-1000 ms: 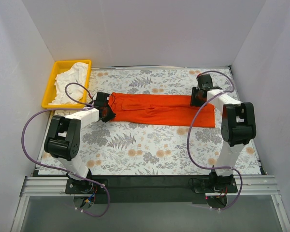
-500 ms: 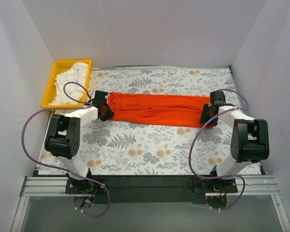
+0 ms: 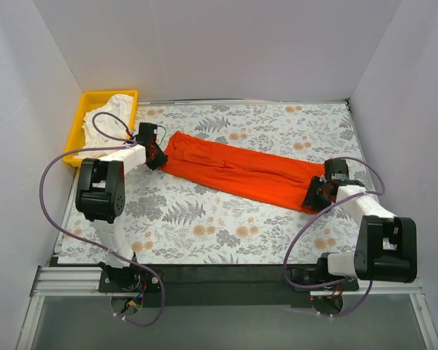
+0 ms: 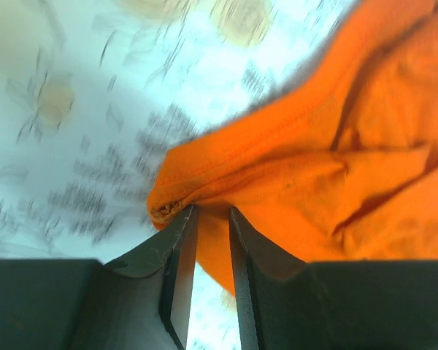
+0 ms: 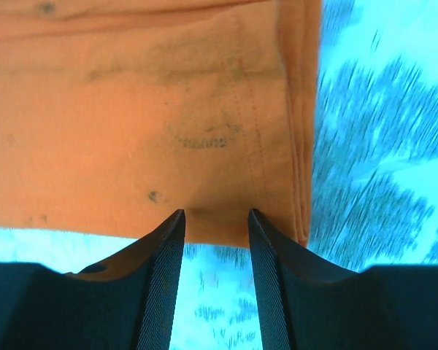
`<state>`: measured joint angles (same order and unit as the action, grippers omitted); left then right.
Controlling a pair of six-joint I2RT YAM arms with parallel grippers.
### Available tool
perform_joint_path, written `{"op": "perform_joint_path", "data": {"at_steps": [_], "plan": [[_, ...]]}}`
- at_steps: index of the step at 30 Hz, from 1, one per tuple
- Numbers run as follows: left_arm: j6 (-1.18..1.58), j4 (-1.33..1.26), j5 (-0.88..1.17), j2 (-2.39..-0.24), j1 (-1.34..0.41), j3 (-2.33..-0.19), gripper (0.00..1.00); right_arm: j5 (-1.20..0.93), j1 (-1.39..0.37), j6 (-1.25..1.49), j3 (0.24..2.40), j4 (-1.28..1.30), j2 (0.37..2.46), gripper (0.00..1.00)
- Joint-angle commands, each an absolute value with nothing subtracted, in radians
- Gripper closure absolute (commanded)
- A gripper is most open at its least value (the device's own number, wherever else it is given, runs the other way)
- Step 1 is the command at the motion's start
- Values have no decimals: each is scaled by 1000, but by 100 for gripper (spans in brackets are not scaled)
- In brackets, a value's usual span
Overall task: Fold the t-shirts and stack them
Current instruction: Fold the tshirt
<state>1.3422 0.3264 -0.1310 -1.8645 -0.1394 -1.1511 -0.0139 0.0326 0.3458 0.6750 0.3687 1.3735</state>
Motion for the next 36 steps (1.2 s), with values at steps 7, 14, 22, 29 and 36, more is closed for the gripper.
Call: {"op": "perform_joint_path", "data": {"at_steps": [7,14,22,29,36], "plan": [[1289,357,-129,-2026,-115,-1440,67,-195,-208,442,664,712,1171,56],[1301,364,-136,-1876,-147,-1439,56,-111,-297,279,820,701,1187,55],[1391,361,-126,-1724,-276,-1244,70,-43,-413,250,861,629,1317,65],[1420,341,-124,-1804,-344,-1216,78,-12,-460,247,845,591,1400,65],[1416,325,-124,-1920,-344,-1244,80,25,-502,271,772,569,1437,65]]}}
